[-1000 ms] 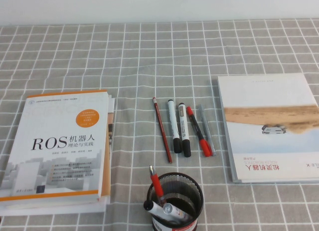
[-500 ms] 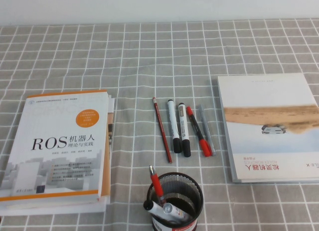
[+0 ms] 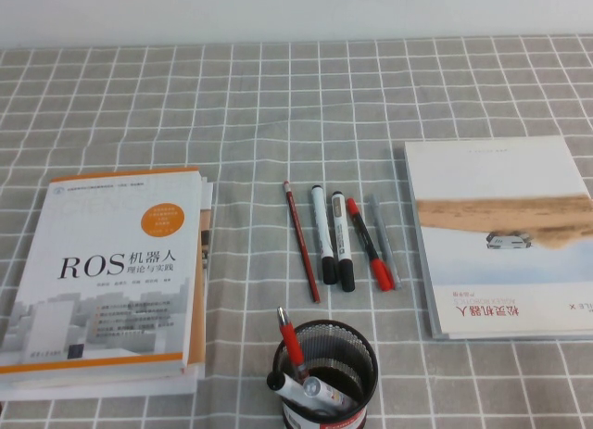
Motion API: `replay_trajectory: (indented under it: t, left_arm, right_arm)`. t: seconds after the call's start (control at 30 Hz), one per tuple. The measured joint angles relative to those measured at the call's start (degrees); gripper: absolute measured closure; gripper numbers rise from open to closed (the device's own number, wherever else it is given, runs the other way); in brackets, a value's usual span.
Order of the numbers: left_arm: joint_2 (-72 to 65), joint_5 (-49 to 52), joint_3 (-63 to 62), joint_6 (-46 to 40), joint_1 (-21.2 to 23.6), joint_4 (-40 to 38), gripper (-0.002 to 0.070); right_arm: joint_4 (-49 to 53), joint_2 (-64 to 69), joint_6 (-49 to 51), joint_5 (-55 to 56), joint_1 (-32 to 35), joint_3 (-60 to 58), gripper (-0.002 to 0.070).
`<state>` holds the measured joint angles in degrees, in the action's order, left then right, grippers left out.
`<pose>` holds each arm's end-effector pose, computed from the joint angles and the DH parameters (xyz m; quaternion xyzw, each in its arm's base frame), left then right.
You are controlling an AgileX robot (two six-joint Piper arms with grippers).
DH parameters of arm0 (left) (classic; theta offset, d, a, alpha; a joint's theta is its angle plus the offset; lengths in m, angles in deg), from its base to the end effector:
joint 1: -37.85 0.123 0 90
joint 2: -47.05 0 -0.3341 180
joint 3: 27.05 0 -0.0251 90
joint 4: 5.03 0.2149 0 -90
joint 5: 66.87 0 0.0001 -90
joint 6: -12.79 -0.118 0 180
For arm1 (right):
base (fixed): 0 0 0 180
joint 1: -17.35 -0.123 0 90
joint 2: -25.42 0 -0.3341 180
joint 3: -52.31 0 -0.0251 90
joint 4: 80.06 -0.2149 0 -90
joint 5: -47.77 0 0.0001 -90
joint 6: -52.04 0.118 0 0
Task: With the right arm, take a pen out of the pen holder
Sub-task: 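Take a marker out of the pen holder and lay it on the table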
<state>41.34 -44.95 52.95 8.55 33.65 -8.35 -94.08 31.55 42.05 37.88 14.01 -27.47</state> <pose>-0.0078 -0.0020 0.1616 0.0441 0.8057 -0.0244 0.5902 -0.0026 0.0048 0.1876 -0.0108 0.7402 0.0574 0.6699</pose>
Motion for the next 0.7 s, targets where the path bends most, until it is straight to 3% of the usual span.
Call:
replay_trajectory:
  t: [0.33,0.7]
  left_arm:
    - [0.0,0.0,0.0,0.0,0.0,0.0,0.0678]
    - [0.0,0.0,0.0,0.0,0.0,0.0,0.0678]
  right_arm:
    - [0.22,0.0,-0.13,-11.59,0.0,-0.12,0.0688]
    - [0.12,0.0,-0.13,-12.62,0.0,-0.12,0.0688]
